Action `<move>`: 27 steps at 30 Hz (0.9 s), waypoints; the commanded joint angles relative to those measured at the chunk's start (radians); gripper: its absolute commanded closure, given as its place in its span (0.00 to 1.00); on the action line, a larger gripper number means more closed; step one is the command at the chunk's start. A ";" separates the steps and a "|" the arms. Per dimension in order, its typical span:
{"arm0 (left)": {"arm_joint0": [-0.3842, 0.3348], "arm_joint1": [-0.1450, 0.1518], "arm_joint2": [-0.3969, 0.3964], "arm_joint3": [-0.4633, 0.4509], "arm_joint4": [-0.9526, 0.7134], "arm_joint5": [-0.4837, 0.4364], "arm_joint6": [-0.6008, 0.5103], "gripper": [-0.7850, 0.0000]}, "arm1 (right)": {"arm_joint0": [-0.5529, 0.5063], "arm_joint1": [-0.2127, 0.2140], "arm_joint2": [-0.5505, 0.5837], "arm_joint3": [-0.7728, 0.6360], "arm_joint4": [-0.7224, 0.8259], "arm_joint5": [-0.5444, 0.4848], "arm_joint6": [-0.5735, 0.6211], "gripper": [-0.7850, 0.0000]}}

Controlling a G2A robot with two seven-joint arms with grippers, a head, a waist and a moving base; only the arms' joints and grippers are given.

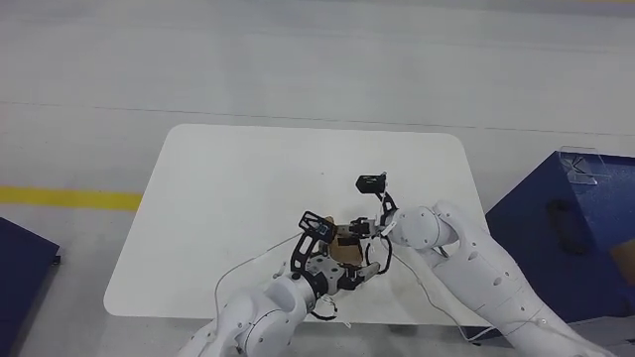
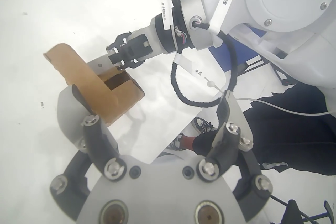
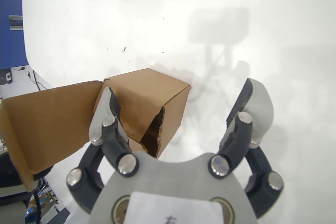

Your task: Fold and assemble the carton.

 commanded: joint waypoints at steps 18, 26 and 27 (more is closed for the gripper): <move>-0.142 -0.050 0.101 0.100 -0.013 0.036 -0.105 0.00 | -0.176 0.066 0.245 0.027 0.034 -0.035 0.045 0.00; -0.140 -0.057 0.099 0.102 -0.021 0.035 -0.107 0.00 | -0.185 0.051 0.208 0.023 0.061 -0.064 0.037 0.00; -0.140 -0.058 0.098 0.103 -0.019 0.036 -0.111 0.00 | -0.187 0.051 0.208 0.017 0.065 -0.068 0.041 0.00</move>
